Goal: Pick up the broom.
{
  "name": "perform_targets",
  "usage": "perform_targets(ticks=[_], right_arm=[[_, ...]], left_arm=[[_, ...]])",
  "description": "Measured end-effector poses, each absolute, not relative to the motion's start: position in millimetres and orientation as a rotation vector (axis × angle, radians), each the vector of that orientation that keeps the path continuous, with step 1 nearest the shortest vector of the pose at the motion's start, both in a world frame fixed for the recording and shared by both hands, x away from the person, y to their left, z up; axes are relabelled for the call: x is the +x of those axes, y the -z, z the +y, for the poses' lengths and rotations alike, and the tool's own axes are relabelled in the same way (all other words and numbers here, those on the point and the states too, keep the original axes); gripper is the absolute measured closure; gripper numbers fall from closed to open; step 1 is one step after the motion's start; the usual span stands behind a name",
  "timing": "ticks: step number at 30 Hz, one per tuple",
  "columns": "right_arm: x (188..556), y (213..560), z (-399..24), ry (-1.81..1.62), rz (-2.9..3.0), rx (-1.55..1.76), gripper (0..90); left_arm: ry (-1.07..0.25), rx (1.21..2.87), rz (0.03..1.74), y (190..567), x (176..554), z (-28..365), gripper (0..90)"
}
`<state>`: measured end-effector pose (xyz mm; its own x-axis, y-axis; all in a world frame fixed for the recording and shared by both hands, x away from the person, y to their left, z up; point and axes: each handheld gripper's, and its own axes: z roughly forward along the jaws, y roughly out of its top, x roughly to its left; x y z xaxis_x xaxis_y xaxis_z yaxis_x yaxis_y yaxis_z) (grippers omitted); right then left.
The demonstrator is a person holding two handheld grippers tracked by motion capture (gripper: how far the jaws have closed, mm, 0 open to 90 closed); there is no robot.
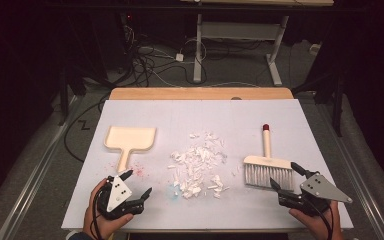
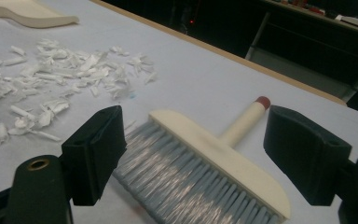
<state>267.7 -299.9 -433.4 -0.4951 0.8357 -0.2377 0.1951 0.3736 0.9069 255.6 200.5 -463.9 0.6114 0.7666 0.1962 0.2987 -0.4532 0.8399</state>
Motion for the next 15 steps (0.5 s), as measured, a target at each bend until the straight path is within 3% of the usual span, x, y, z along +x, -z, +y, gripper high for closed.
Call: perform_targets(ticks=[15], right_arm=[[287.7, 434.4, -303.0, -1.100, 2.000, 0.951, 22.4]], left_arm=[[-0.692, 2.090, 0.849, 471.4, 264.8, 198.1, 19.3]])
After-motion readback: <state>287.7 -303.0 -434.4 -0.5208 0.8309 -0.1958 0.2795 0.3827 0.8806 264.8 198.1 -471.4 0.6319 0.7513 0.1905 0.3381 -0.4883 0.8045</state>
